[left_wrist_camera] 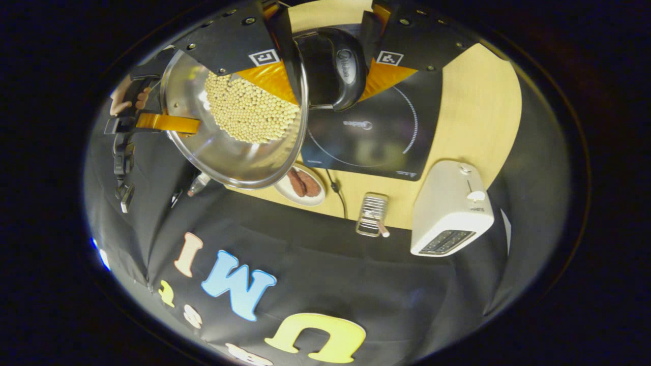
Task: First push the handle of the pot to place it horizontally, then grasp the pot with both hands and set it on the induction cooktop.
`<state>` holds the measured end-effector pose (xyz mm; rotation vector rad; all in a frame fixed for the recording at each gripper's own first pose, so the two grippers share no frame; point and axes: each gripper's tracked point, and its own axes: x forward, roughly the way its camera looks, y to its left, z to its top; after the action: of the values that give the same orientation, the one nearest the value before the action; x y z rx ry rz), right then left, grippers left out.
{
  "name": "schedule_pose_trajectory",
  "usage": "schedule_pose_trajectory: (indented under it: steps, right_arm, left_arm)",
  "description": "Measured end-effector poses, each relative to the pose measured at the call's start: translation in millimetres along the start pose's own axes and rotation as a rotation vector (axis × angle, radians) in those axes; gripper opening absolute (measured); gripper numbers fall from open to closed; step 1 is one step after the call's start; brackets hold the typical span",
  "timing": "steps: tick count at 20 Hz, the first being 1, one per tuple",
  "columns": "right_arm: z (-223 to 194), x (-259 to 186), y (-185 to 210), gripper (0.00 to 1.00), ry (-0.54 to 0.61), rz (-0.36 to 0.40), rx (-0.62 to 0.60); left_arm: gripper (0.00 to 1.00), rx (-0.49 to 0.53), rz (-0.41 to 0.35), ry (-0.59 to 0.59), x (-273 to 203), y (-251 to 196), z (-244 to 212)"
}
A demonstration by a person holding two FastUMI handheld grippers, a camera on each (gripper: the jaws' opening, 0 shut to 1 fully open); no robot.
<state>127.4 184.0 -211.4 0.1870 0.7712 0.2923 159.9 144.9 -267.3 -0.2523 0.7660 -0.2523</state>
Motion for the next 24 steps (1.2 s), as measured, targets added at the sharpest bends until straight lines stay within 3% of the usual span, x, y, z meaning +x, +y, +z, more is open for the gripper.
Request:
schedule_pose_trajectory:
  steps: [5,6,8,9,12,24]
  right_arm:
    - [3,52,44,0.56,0.024,0.05,0.013]
    - [4,63,49,0.53,0.029,0.058,0.017]
    - [6,83,59,0.56,0.034,0.07,0.019]
    - [8,92,64,0.53,0.033,0.072,0.019]
    - [7,111,74,0.56,0.042,0.073,0.03]
    - [-7,157,81,0.53,0.102,0.045,0.078]
  left_arm:
    - [0.54,0.002,0.057,-0.023,11,63,11]
    - [0.54,0.006,0.066,-0.026,14,74,15]
    - [0.58,0.005,0.078,-0.031,20,93,20]
    - [0.58,0.001,0.084,-0.035,23,101,22]
    - [0.54,0.001,0.089,-0.033,35,125,23]
    - [0.57,0.004,0.081,0.023,86,161,21]
